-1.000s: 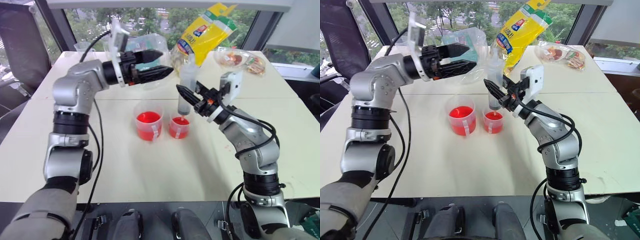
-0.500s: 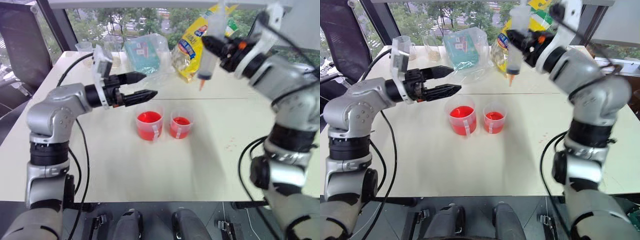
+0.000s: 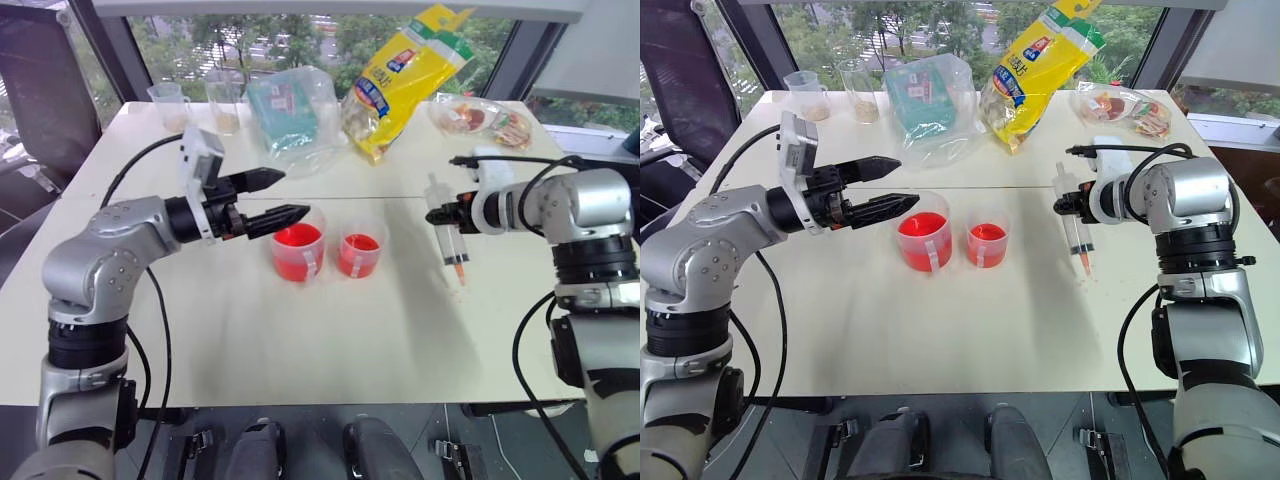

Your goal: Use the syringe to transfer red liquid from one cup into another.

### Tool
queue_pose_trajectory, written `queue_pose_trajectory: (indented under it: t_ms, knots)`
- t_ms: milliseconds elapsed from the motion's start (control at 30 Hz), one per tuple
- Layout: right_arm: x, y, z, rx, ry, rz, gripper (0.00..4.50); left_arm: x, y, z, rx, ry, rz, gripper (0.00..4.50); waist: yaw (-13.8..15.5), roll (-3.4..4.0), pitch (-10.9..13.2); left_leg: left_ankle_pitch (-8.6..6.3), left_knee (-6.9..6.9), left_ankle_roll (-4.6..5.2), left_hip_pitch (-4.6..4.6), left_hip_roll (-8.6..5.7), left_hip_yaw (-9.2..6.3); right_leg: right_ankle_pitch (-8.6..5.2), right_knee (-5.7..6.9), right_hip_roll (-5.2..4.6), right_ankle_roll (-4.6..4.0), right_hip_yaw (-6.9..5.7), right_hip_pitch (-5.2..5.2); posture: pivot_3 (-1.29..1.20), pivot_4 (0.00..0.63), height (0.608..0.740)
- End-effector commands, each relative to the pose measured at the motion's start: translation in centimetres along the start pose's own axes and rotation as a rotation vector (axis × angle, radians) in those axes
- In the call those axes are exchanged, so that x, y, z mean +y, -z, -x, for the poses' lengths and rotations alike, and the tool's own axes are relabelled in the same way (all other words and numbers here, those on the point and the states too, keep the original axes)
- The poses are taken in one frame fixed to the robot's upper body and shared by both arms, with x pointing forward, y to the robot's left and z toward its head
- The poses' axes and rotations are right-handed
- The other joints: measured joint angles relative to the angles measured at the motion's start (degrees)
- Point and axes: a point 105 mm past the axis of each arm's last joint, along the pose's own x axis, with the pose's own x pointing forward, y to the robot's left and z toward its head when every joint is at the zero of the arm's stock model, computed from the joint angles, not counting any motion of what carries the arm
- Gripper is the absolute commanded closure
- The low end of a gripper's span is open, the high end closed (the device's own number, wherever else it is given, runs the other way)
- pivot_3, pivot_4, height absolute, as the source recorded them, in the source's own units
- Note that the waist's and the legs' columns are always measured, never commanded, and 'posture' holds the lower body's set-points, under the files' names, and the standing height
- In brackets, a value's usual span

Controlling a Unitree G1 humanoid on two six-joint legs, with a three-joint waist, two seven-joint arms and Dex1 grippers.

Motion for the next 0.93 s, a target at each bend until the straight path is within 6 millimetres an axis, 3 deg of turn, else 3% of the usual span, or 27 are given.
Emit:
queue_pose_trajectory:
  t_ms: [33,167,200,333,467,600,667,800,933]
  knots:
    - [-0.5,0.1,-0.4,0.009,0.008,-0.014,3.13,-0.5,-1.2,0.4,-0.027,-0.004,-0.042,0.04,0.02,0.00,0.00,0.00,0.00,0.00,0.00,-0.01,0.00,0.00,0.00,0.00,0.00,0.00,0.00,0.00,0.150,0.740]
    - [-1.1,1.2,-1.2,0.038,0.020,-0.030,3.13,-0.9,-0.9,0.6,-0.012,-0.004,-0.042,0.04,0.00,0.00,0.00,0.00,0.00,0.00,0.00,0.00,0.00,0.00,0.00,0.01,0.00,0.00,0.00,0.00,0.150,0.740]
    - [-1.1,1.3,-1.3,0.040,0.018,-0.033,2.11,-1.0,-0.9,0.6,-0.010,-0.001,-0.041,0.00,0.00,0.00,0.00,0.00,0.00,0.00,0.00,0.00,0.00,0.00,0.00,0.01,0.00,0.00,0.00,0.00,0.150,0.740]
    - [-1.1,1.3,-1.3,0.031,0.006,-0.037,0.10,-1.6,-0.7,0.5,-0.007,0.020,-0.025,0.00,0.01,0.00,0.00,0.00,0.00,0.00,0.00,0.00,0.00,0.00,0.00,0.02,0.00,0.00,0.00,0.00,0.150,0.740]
    - [-0.8,0.3,-0.3,-0.013,-0.009,-0.011,0.04,-1.9,-0.8,0.7,-0.002,0.025,-0.018,0.00,-0.01,0.00,0.00,0.00,0.00,0.00,0.00,0.00,0.00,0.00,-0.01,0.02,0.00,0.00,0.00,0.00,0.150,0.740]
    - [0.4,-2.0,2.5,-0.140,-0.077,0.100,0.04,-1.9,-0.9,1.5,0.016,0.014,-0.013,0.00,-0.01,0.04,0.02,0.00,0.00,0.00,0.00,0.00,0.00,0.00,0.00,0.03,0.00,-0.01,-0.01,0.00,0.150,0.740]
    - [2.5,-3.1,5.0,-0.238,-0.195,0.219,0.04,-1.8,-0.9,2.3,0.033,-0.006,-0.013,0.00,0.04,0.04,0.02,0.00,-0.01,0.00,0.00,0.00,-0.01,0.00,-0.02,0.03,0.00,-0.02,-0.01,0.00,0.150,0.740]
    - [5.6,-2.8,8.9,-0.340,-0.391,0.385,0.04,-1.7,-0.6,3.6,0.072,-0.056,-0.025,0.00,0.05,0.03,0.02,-0.01,-0.07,0.02,-0.01,0.01,-0.06,-0.01,-0.09,0.02,0.01,-0.05,0.03,0.00,0.150,0.740]
    - [6.6,-1.5,10.8,-0.363,-0.487,0.477,0.04,-1.9,-0.3,4.4,0.095,-0.077,-0.017,0.00,0.08,0.02,0.03,-0.02,-0.02,0.02,0.07,0.00,-0.07,-0.01,-0.11,0.00,0.01,-0.06,0.18,0.00,0.150,0.740]
